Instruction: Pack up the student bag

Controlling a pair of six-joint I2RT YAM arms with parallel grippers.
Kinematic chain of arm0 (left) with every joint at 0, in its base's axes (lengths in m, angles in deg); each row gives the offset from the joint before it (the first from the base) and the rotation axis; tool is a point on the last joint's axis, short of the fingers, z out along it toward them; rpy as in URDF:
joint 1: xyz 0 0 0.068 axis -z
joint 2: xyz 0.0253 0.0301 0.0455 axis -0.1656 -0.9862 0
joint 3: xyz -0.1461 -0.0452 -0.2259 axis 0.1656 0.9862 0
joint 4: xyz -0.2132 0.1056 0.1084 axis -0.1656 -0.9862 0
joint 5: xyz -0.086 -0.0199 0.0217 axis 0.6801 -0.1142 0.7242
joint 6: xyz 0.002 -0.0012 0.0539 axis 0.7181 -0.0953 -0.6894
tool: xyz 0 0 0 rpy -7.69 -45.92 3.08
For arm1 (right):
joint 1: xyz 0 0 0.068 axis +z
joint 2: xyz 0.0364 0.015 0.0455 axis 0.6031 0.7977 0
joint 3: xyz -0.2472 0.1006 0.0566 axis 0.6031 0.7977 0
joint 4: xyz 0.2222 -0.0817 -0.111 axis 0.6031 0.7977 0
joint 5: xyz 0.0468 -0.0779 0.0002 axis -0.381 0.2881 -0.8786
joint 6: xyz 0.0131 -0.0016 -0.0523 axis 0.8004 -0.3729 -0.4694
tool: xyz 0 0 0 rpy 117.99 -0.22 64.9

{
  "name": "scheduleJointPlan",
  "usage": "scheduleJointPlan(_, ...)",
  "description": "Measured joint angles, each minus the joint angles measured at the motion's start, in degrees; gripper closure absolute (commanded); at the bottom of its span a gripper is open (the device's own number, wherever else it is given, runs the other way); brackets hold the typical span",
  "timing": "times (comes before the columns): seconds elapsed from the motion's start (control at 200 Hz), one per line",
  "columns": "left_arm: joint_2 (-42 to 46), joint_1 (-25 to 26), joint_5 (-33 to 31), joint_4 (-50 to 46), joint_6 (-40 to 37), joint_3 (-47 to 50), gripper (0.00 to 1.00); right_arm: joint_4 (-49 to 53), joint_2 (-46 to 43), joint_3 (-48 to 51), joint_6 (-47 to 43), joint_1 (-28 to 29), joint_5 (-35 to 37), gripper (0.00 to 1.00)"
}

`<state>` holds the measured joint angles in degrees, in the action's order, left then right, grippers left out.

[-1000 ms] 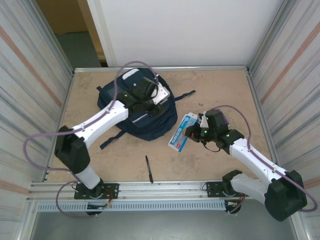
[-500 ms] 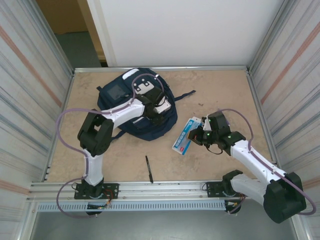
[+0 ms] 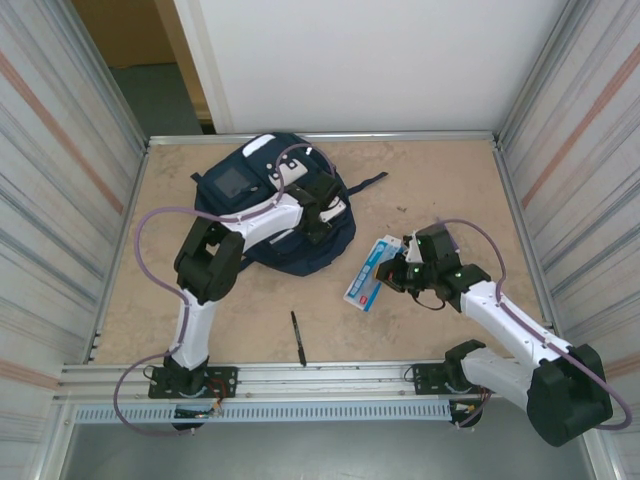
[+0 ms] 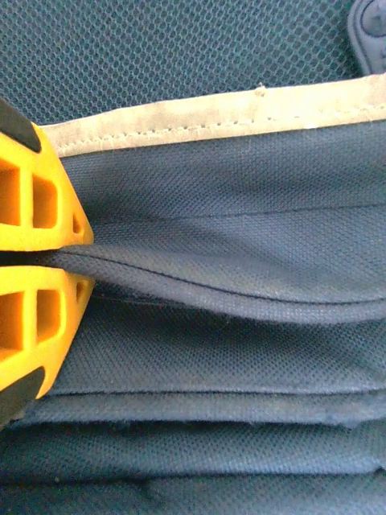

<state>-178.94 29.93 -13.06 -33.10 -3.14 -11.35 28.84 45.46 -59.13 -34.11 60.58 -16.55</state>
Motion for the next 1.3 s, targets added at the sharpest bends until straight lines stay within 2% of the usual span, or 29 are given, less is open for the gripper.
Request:
scheduleJointPlan(0.236, 8.5, 0.6, -1.3, -2.3, -1.0, -0.8, 1.00, -3.1, 0.5, 0.4, 1.4, 0.1, -1.6, 1.00)
scheduleJointPlan(0.461, 18.2, -0.9, -1.5, -4.6, -3.8, -8.6, 1.00, -11.7, 8.3, -0.9, 7.5, 2.7, -4.0, 1.00)
scheduleJointPlan(0.797, 21.2, -1.3, 5.7, -8.6, -4.6, -9.6, 1.00, -30.6, 31.6, -16.3, 15.5, 8.9, 0.8, 1.00)
scheduleJointPlan(1.002, 21.9, -1.9, 9.8, -8.8, -3.2, -8.9, 1.00, -35.6, 42.4, -22.4, 18.8, 10.7, 8.7, 1.00)
scheduleJointPlan(1.243, 22.4, -2.3, 13.7, -8.7, -1.6, -8.6, 1.00, -43.5, 56.3, -31.4, 26.5, 13.4, 14.3, 0.92)
scheduleJointPlan(1.298, 22.5, -2.4, 14.5, -8.7, -1.4, -8.6, 1.00, -44.9, 58.8, -33.7, 28.4, 13.7, 15.1, 0.87)
